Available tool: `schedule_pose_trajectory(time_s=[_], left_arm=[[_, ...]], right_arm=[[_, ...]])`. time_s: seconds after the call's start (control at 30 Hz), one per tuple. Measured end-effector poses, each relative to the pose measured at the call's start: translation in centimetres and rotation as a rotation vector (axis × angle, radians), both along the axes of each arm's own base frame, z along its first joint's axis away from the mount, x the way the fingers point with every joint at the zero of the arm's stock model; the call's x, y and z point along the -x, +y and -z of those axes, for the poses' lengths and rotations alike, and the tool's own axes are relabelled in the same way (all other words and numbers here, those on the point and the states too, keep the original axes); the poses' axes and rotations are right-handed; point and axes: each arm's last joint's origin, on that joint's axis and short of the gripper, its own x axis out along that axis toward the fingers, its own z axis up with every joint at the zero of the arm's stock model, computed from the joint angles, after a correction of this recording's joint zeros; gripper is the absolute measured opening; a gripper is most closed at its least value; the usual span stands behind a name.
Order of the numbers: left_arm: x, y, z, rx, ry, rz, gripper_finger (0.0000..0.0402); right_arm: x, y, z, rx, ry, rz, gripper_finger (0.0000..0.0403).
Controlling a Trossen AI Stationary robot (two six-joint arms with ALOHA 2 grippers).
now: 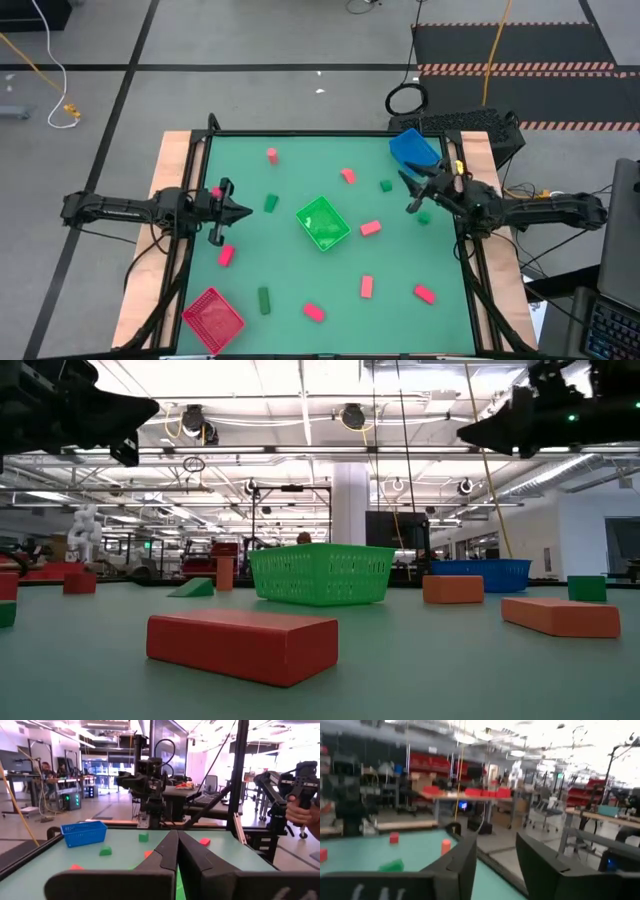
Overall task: Sort & place blocks by color
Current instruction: Adjust the light pink block
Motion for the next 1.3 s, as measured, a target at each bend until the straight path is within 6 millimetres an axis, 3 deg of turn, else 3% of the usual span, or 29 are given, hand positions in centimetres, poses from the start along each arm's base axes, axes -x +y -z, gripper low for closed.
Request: schedule_pose_trajectory(time_s=[0.27,0.43,0.6,0.8,0.9,1.13,1.3], left_arm=[[-0.1,-0.1,0.4,0.009,0.047,0.027,0.0008],[-0.1,-0.1,0.6,0.072,0.072,0.038,0.0008],[-0.1,0.0,0.6,0.055,0.064,0.021,0.0008],[0.0,0.1,-0.1,0.0,-0.009,-0.044,0.0018],[0.0,0.2,-0.9,-0.004,-0.032,-0.055,0.0064],[-0.4,0.9,-3.7,-0.021,-0.031,-0.244,0.0241],[-2.1,1.8,-5.1,0.078,0.249,-0.456,0.0312]], right_arm=[[-3.2,-0.1,-2.6,-0.055,0.105,-0.056,0.0143],[-5.7,-0.3,-3.5,-0.078,0.292,-0.079,0.0144],[-7.7,-0.5,-2.6,-0.156,0.551,-0.139,0.0144],[-8.8,-1.0,-2.3,-0.195,0.627,-0.181,0.0142],[-9.1,-2.0,-2.8,-0.188,0.618,-0.152,0.0138],[-10.0,-5.4,-3.9,-0.237,0.64,-0.159,0.0134],[-11.7,-6.6,-4.3,-0.278,0.645,-0.186,0.0134]])
